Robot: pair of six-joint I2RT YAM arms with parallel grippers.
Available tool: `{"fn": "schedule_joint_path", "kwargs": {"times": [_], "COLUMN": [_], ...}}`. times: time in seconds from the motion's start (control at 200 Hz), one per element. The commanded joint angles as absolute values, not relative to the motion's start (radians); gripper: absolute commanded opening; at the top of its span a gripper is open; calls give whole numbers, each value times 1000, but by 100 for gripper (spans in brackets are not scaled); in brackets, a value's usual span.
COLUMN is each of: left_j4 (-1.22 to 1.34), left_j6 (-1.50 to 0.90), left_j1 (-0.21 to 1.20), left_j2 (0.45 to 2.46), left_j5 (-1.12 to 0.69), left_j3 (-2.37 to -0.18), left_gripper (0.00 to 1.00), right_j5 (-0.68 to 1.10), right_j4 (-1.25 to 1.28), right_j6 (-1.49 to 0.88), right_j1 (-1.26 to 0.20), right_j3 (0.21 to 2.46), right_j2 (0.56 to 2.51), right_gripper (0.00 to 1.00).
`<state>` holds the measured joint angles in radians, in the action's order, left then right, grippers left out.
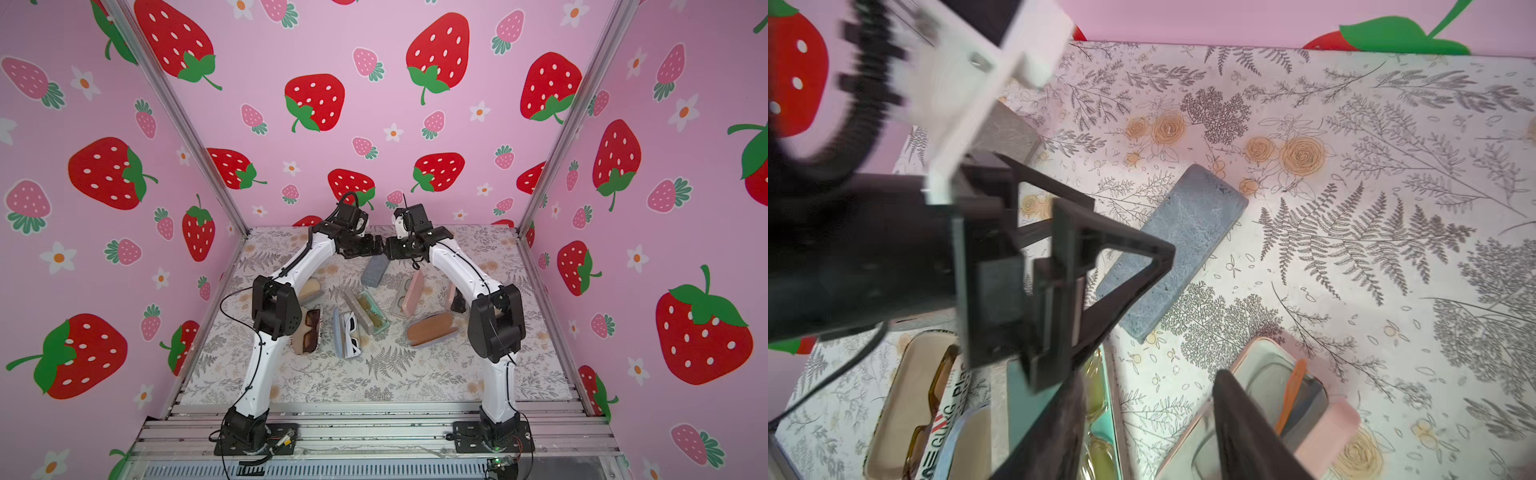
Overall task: Close the glasses case
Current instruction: Close the glasses case at the center of the board, then move the glasses case to the center of the board.
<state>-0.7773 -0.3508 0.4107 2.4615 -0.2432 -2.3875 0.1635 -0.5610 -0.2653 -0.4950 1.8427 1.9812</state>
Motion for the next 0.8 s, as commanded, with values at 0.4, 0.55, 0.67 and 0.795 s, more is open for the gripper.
{"fn": "schedule_joint_path", "kwargs": {"times": [0.4,0.55,0.67,0.795], "left_j4": [-951,-935,-919,-908], "left_j6": [-221,-232,-246,-261], "left_j1": [476,476,472,461], "left_j2": [2630,2651,2660,2665], "left_j5": [-71,-77,-78,-74], "left_j3": [-2513,-2518,-2528,-2537], "left_gripper": [99,92,60,53], "right_j5": [85,87,97,100], "right_j4": [-571,-570,-566,-562], "right_j6": [-290,-296,-304,-310], "right_j1": [-511,-510,-511,-514], "right_j3": [1577,1549,1533,1519], "right_j2": [1716,1710,1710,1703], "right_gripper": [63,65,64,64]}}
